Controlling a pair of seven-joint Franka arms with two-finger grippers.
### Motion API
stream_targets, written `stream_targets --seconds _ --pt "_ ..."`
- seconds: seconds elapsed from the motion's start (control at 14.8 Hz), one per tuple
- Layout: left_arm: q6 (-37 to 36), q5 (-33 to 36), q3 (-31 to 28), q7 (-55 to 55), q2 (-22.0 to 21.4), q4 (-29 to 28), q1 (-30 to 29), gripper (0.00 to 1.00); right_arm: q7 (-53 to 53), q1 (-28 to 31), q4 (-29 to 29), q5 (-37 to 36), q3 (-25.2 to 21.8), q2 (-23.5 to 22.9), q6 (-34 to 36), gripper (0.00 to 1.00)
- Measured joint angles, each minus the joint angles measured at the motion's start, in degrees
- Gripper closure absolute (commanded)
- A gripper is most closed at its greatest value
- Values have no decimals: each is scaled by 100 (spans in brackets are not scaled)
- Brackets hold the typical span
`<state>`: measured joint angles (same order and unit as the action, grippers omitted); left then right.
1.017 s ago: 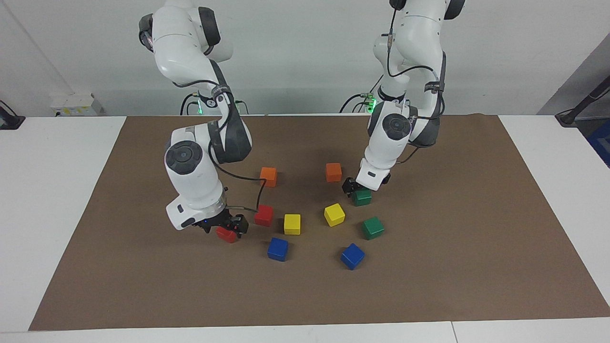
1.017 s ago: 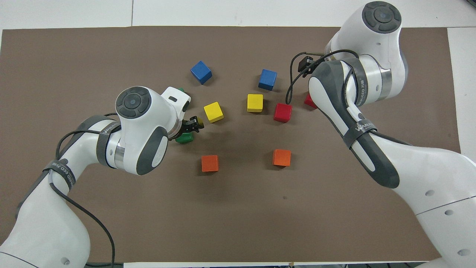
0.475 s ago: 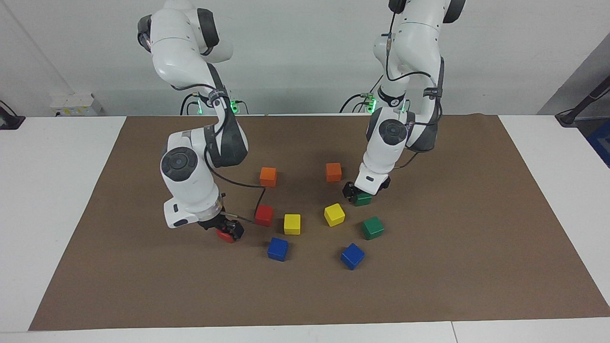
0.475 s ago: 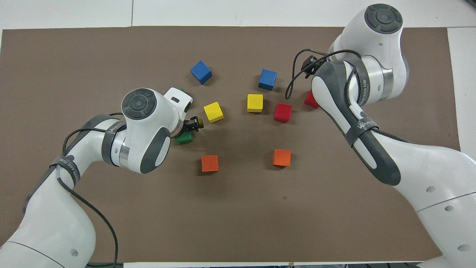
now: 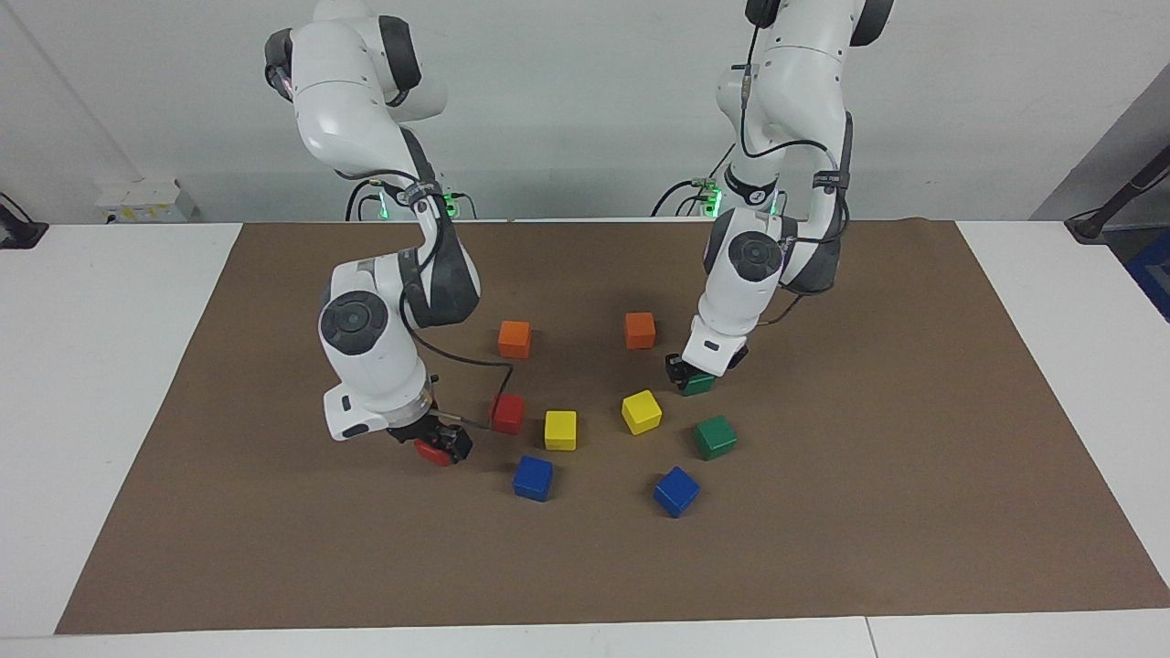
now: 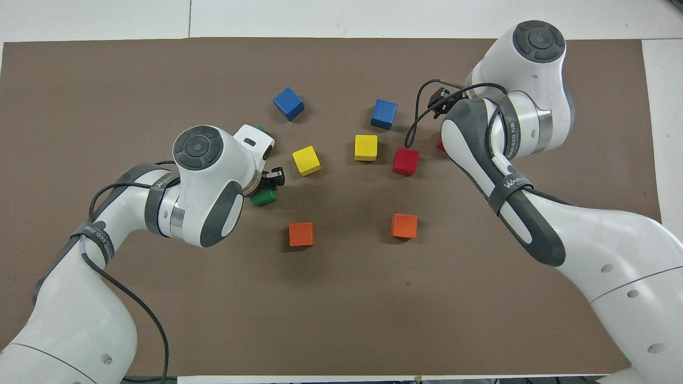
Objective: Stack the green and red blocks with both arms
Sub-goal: 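Close the left gripper on the green cube while the right gripper grasps the red cube, then carry the green cube outward with the left gripper while the right gripper carries red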
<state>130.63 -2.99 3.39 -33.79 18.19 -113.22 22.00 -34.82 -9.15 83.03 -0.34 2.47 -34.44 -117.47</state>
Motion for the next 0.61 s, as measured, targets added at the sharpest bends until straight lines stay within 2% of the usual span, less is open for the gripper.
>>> stream_targets --seconds 0.27,0.47,0.61 --pt "-587 26 -69 419 -112 210 -293 100 0 8 318 9 -1 34 -266 0" --pt "-1143 43 -105 1541 -455 258 -1044 100 -1 25 535 46 -1 122 -418 0" --pt "-1244 47 -124 2408 -560 258 -1567 100 -1 25 612 60 -1 164 -422 0"
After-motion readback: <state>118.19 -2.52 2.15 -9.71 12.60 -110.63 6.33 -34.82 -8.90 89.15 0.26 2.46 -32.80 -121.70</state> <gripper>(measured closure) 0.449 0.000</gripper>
